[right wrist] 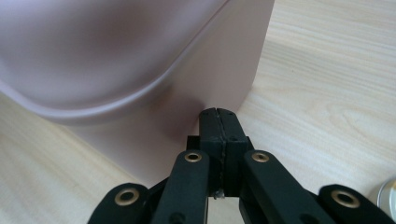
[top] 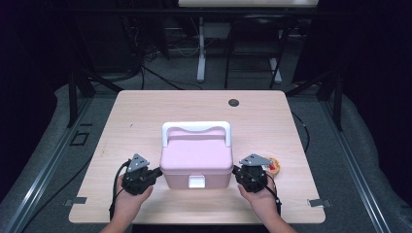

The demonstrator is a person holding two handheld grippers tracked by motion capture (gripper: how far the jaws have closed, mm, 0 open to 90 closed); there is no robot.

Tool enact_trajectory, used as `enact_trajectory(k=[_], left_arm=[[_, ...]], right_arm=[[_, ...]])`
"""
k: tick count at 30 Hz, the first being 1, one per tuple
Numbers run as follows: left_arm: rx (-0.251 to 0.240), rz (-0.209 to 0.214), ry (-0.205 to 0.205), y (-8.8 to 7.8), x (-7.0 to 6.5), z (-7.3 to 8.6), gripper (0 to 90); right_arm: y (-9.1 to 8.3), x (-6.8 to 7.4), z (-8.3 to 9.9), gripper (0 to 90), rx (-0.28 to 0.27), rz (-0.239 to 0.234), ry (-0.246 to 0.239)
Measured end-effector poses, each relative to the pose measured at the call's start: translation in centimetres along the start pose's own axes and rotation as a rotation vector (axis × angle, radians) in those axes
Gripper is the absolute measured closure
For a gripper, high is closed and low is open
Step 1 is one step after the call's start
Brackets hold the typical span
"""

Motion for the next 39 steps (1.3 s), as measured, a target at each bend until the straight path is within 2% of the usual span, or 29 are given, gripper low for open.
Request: enact_trajectory(k=[7, 11, 14, 17, 19, 22, 23, 27, 37, 39], left_arm=[[0.015, 0.024, 0.025, -0.6, -1.0, 0.6, 90.0], [0.012, 0.034, 0.019, -0.7, -1.2, 0.9, 90.0], [0.005, 0.038, 0.002, -0.8, -1.3, 1.1, 90.0], [-0.026, 0.057, -0.025, -0.7, -1.4, 1.4, 90.0], [-0.028, 0.066, -0.037, -0.7, -1.4, 1.4, 90.0], [-0.028, 0.072, -0.02, -0.7, -1.5, 1.4, 90.0], [-0.029, 0.079, -0.029, -0.7, -1.5, 1.5, 89.9], [-0.033, 0.1, -0.024, -0.7, -1.7, 1.6, 89.9], [-0.029, 0.105, 0.002, -0.9, -1.8, 1.8, 89.9], [-0.038, 0.12, -0.009, -0.8, -1.7, 1.8, 89.8]], right_arm=[[-1.1, 0.3, 1.0, 90.0, 0.017, -0.004, -0.008], [-1.5, 0.4, 1.5, 90.0, 0.011, -0.01, -0.004], [-1.7, 0.5, 1.8, 90.0, 0.012, -0.015, -0.001], [-1.9, 0.7, 2.1, 90.0, 0.001, -0.008, -0.017], [-2.0, 0.6, 2.3, 90.0, -0.013, -0.004, -0.033], [-2.1, 0.4, 2.3, 90.0, -0.007, -0.031, 0.0], [-2.2, 0.3, 2.3, 90.0, -0.009, -0.029, -0.011], [-2.3, 0.3, 2.6, 90.0, -0.015, -0.028, -0.01], [-2.6, 0.3, 2.9, 90.0, -0.022, -0.025, -0.028], [-2.6, 0.2, 3.0, 90.0, -0.023, -0.03, -0.029]])
Point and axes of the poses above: each handheld gripper's, and its own axes: y roughly forward along the jaws, z roughly out of its underside, x roughly to its left, the point moved 4 cm from there along y, roughly forward along the jaws, and after that the axes turned 9 degrees about x, right-handed, at the moved point
